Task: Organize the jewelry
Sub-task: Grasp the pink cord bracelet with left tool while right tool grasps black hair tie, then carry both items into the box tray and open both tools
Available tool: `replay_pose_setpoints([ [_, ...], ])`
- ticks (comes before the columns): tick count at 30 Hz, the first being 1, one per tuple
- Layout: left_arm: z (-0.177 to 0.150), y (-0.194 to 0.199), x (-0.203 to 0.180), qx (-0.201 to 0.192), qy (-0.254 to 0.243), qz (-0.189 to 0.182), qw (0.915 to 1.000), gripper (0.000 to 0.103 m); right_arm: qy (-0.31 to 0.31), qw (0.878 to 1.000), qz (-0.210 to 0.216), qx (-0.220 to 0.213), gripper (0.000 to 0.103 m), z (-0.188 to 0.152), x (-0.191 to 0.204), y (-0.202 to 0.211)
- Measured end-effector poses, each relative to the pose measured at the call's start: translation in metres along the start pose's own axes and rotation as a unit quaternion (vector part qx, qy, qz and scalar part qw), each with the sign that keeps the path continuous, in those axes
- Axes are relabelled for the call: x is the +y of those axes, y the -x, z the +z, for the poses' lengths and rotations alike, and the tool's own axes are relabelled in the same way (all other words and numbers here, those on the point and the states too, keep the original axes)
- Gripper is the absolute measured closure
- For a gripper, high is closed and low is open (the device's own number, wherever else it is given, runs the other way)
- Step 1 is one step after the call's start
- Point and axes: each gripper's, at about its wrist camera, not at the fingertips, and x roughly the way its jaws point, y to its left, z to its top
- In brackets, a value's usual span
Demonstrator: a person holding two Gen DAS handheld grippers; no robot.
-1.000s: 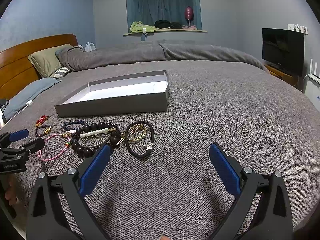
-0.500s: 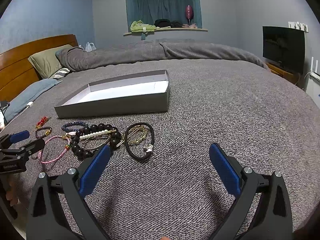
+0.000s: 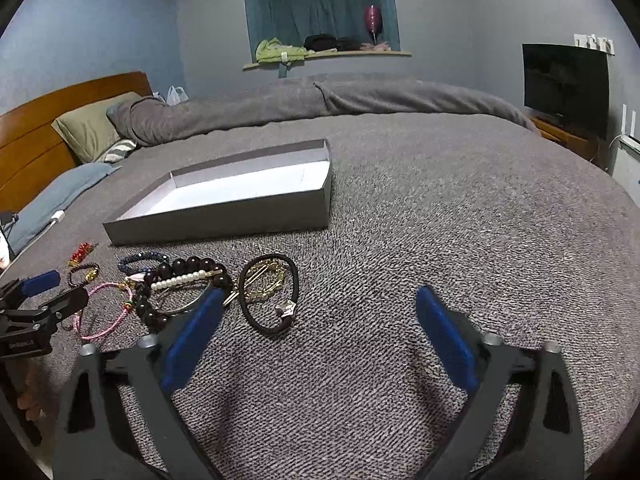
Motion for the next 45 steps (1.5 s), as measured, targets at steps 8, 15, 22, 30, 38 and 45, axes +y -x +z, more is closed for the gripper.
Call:
replay_pose_setpoints([
  [8, 0.000, 0.008, 0.000, -0.018, -0.004, -0.022, 0.9996, 0.004, 0.024, 0.999, 0.006, 0.038, 0.069, -0.002, 0.008, -0.016],
  [15, -0.001, 0.011, -0.003, -0.025, -0.016, -0.032, 0.9990, 0.004, 0.039, 0.998, 0.016, 0.041, 0.090, -0.002, 0.014, -0.017],
  [22, -0.002, 0.016, -0.011, -0.029, -0.032, -0.076, 0.9962, 0.008, 0.018, 1.000, 0.019, -0.017, 0.090, 0.009, 0.001, 0.006],
  [30, 0.018, -0.002, -0.019, 0.007, -0.073, -0.069, 0.9949, 0.053, 0.017, 0.999, 0.030, -0.022, 0.090, 0.013, -0.008, 0.014],
  [38, 0.011, -0.022, -0.019, 0.056, -0.092, -0.065, 0.9921, 0.087, 0.003, 0.999, 0.044, -0.026, 0.090, 0.018, -0.022, 0.017],
  [45, 0.015, -0.003, -0.015, 0.033, -0.081, -0.089, 0.9922, 0.100, 0.004, 0.998, 0.048, -0.029, 0.090, 0.018, -0.021, 0.021],
])
